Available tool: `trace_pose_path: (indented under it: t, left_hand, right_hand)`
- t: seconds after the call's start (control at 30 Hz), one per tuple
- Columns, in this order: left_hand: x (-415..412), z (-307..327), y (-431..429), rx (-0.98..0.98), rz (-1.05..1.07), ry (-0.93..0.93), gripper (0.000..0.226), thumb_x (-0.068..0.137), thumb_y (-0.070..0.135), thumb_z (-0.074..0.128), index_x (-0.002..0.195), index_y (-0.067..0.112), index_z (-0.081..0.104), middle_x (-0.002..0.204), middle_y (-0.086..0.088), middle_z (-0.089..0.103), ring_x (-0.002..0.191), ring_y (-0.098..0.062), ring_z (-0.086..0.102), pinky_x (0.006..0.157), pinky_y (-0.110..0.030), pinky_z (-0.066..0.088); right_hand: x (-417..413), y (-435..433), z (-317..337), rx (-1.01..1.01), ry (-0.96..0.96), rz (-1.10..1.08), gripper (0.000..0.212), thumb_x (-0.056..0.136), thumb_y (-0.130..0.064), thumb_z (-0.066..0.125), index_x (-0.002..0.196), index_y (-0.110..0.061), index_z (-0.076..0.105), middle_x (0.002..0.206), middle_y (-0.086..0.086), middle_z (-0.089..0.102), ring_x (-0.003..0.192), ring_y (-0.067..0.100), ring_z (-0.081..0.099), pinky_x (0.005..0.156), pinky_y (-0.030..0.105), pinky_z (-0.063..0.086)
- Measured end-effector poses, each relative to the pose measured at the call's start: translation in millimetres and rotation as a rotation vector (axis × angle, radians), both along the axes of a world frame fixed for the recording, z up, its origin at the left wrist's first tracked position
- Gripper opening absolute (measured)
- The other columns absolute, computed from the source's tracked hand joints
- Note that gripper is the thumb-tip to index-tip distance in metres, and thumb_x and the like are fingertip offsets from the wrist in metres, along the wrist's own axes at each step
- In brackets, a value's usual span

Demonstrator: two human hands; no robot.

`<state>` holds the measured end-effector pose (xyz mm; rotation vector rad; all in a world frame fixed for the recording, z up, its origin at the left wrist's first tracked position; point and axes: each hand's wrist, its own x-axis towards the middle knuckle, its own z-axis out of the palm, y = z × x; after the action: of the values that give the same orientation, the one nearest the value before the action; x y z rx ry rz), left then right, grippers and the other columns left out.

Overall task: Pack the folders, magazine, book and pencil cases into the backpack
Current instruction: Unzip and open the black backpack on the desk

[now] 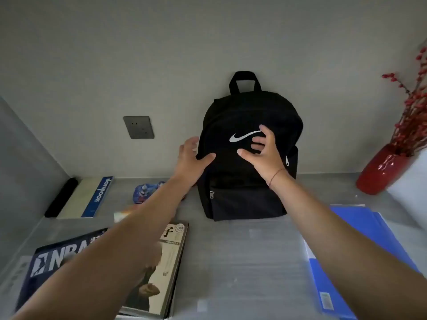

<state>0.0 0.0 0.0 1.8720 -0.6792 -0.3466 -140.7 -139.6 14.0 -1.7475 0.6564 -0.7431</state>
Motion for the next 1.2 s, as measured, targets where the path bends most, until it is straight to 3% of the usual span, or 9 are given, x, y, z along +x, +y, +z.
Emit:
trace_pose_path:
  t: [0.13,0.27,0.5,0.63,0.73,0.9,1.03,1.1,1.2]
  left_hand:
    - [17,9,-20,0.053,-0.012,-0.083,0.079,0.082,0.035,0.069,0.146,0.023,0.025,0.148,-0.003,0.033,0.134,-0.022,0.035,0.109,-0.045,0.036]
    - [21,22,-46,0.003,-0.019,-0.096,0.054,0.085,0.030,0.065,0.133,0.017,0.045,0.131,-0.004,0.055,0.117,-0.020,0.053,0.088,-0.025,0.041]
    - [-3,35,-56,0.001,-0.075,-0.109,0.030,0.094,0.031,0.053,0.113,0.008,0.057,0.109,-0.009,0.064,0.097,-0.021,0.060,0.083,-0.031,0.048]
    - [-22,41,-52,-0.016,-0.096,-0.135,0.030,0.095,0.031,0.051,0.115,0.009,0.056,0.109,-0.006,0.064,0.097,-0.019,0.059,0.086,-0.031,0.047]
    - [-36,39,-48,-0.017,-0.087,-0.150,0.027,0.094,0.033,0.052,0.110,0.011,0.057,0.099,0.001,0.063,0.091,-0.016,0.058,0.078,-0.025,0.045]
    - [-54,22,-31,0.025,-0.103,-0.057,0.031,0.086,0.039,0.063,0.106,0.018,0.053,0.094,0.007,0.063,0.089,-0.013,0.062,0.063,-0.016,0.045]
    - [-65,-11,-10,0.389,-0.097,-0.197,0.061,0.073,0.038,0.075,0.119,0.012,0.045,0.117,-0.006,0.056,0.106,-0.025,0.056,0.083,-0.039,0.051]
    - [-67,-28,3,0.526,-0.060,-0.211,0.066,0.072,0.040,0.076,0.121,0.010,0.044,0.124,-0.010,0.053,0.113,-0.030,0.053,0.092,-0.048,0.048]
    - [-70,-43,13,0.561,-0.016,-0.202,0.066,0.071,0.042,0.076,0.119,0.009,0.045,0.124,-0.009,0.054,0.114,-0.030,0.053,0.091,-0.048,0.048]
  right_hand:
    - [15,-4,-3,0.082,-0.006,-0.064,0.082,0.077,-0.021,0.075,0.143,-0.026,0.026,0.130,0.003,0.047,0.117,0.014,0.050,0.092,0.026,0.044]
    - [27,-12,-3,0.128,-0.011,-0.062,0.083,0.077,-0.023,0.075,0.144,-0.025,0.024,0.129,0.004,0.047,0.113,0.014,0.052,0.091,0.027,0.044]
    - [21,-18,15,0.321,-0.011,0.019,0.081,0.078,-0.032,0.072,0.142,-0.025,0.024,0.131,0.009,0.054,0.116,0.020,0.056,0.103,0.039,0.045]
    - [0,0,-2,0.192,0.051,0.011,0.045,0.078,-0.024,0.074,0.115,-0.018,0.050,0.108,0.005,0.059,0.092,0.010,0.058,0.084,0.021,0.049]
    - [-18,32,-47,0.033,0.279,0.036,0.025,0.076,-0.024,0.075,0.089,-0.017,0.055,0.079,-0.003,0.054,0.069,0.005,0.051,0.069,0.020,0.042]
    - [-40,62,-101,-0.285,0.589,0.019,0.037,0.075,-0.041,0.071,0.097,-0.020,0.052,0.098,-0.005,0.054,0.095,0.017,0.053,0.079,0.030,0.047]
    - [-57,66,-108,-0.701,0.671,-0.149,0.041,0.070,-0.047,0.073,0.095,-0.020,0.053,0.099,-0.001,0.054,0.096,0.022,0.051,0.084,0.034,0.045]
    - [-71,72,-120,-0.698,0.562,-0.238,0.038,0.067,-0.042,0.077,0.083,-0.017,0.053,0.087,0.001,0.054,0.083,0.024,0.055,0.072,0.035,0.048]
    - [-84,81,-141,-0.373,0.619,-0.230,0.031,0.076,-0.048,0.066,0.080,-0.021,0.052,0.084,-0.006,0.055,0.082,0.022,0.060,0.062,0.029,0.046]
